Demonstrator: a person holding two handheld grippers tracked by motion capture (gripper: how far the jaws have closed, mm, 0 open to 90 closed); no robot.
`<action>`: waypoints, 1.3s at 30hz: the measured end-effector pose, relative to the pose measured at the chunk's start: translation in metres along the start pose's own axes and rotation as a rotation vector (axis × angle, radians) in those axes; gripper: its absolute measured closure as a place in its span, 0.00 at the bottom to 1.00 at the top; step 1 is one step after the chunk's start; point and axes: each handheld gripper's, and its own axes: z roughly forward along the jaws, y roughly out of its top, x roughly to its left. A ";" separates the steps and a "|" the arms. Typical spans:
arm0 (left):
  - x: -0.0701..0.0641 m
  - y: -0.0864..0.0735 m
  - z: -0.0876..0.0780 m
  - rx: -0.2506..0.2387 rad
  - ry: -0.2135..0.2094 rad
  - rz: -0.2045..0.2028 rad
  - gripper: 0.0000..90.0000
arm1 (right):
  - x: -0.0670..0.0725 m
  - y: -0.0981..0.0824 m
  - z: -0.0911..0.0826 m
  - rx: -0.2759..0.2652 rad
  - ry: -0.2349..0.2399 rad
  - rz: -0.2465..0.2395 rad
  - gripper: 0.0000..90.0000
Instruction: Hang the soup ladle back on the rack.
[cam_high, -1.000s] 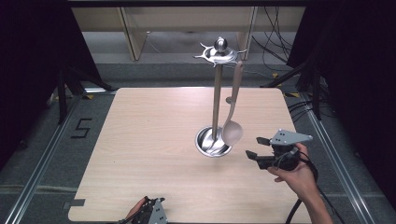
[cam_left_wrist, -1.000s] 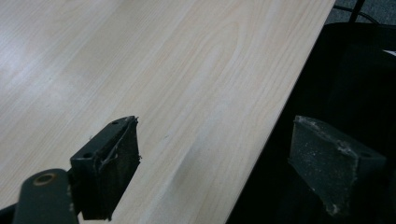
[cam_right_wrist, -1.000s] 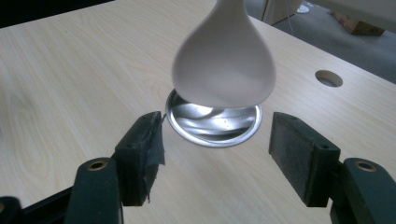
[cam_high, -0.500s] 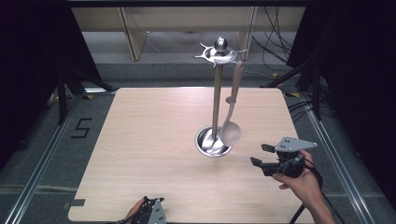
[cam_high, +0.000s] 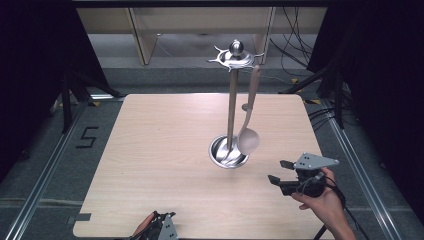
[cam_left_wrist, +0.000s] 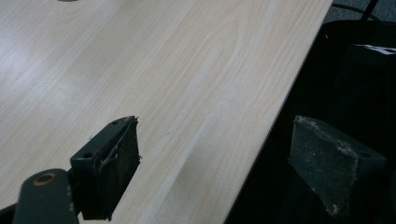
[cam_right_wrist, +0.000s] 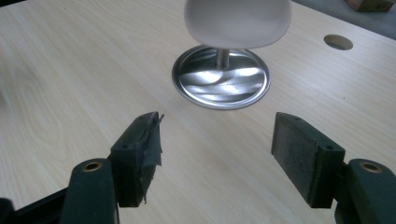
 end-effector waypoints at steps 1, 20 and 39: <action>0.000 0.000 0.001 0.001 0.011 0.001 0.17 | 0.000 -0.001 0.000 0.010 0.014 -0.004 0.37; -0.001 0.001 -0.001 0.001 0.000 0.002 0.17 | 0.009 -0.021 -0.003 0.018 0.015 0.014 0.34; -0.002 0.000 0.002 -0.002 0.011 -0.005 0.17 | 0.017 -0.046 0.001 0.040 0.024 0.110 0.21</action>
